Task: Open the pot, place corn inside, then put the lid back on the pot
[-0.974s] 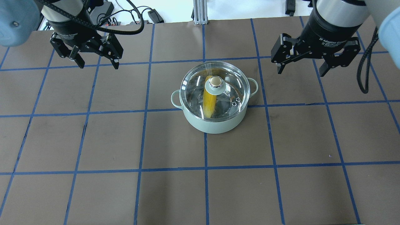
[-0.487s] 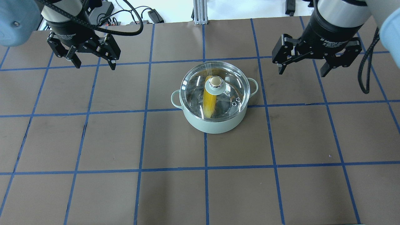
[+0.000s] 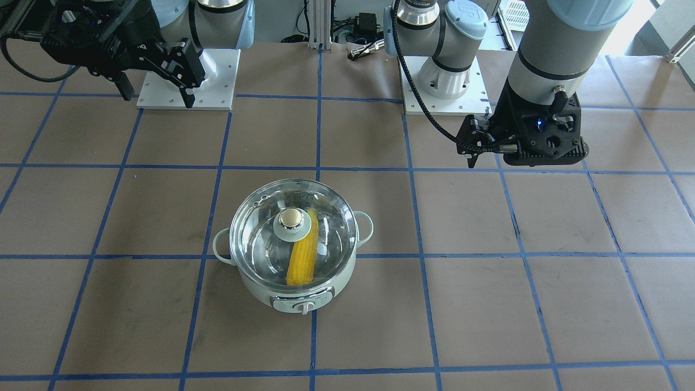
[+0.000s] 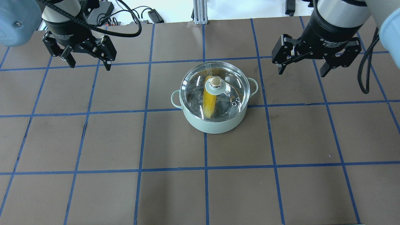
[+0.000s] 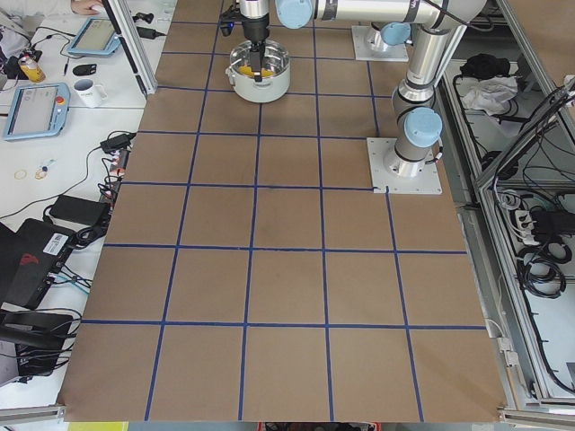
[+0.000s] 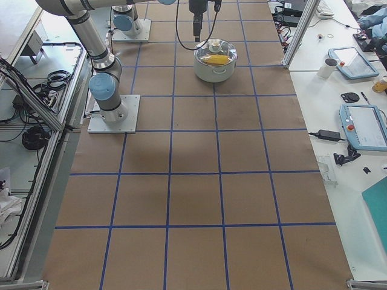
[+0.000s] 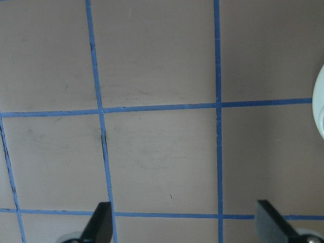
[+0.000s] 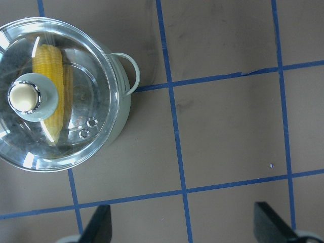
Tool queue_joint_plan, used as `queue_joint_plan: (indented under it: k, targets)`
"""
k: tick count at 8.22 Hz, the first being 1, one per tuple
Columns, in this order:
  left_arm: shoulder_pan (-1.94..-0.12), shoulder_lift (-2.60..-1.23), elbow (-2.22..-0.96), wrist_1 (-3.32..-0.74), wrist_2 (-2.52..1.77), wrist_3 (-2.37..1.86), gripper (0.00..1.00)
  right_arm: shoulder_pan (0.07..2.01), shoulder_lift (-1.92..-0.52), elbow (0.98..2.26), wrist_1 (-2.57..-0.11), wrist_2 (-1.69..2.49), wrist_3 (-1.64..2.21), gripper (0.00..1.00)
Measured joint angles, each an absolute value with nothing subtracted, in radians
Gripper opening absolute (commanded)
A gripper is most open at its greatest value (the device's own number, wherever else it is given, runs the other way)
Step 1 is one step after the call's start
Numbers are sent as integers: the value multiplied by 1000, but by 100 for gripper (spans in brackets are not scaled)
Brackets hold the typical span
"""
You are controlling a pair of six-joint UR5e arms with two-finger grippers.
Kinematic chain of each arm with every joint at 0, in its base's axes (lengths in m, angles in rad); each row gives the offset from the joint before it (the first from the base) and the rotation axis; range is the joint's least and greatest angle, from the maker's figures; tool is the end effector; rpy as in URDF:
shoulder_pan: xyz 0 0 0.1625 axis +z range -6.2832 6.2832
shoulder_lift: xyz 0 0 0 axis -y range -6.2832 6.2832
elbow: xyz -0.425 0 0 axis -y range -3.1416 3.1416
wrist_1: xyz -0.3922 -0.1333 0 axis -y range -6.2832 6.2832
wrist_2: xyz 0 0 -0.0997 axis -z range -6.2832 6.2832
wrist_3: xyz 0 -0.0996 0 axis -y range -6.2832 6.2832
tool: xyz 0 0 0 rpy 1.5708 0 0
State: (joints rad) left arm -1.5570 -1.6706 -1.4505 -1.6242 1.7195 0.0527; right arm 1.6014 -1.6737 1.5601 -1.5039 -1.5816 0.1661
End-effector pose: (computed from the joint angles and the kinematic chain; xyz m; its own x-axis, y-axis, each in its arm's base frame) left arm -0.1112 -0.5325 0.4917 -0.9883 0.0439 -0.1461 0.0383 0.9984 0.0407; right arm 0.1459 -0.4460 0.5349 -0.9908 0.1354 0.0029 0.1351 0.9897 -0.0478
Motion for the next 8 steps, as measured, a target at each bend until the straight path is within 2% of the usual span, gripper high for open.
queue_joint_plan:
  k: [8]
  targets:
    - [-1557,-1656,-1450,-1625,1719,-25,100,1601,-1672,1560,-1505,-1580,166,100]
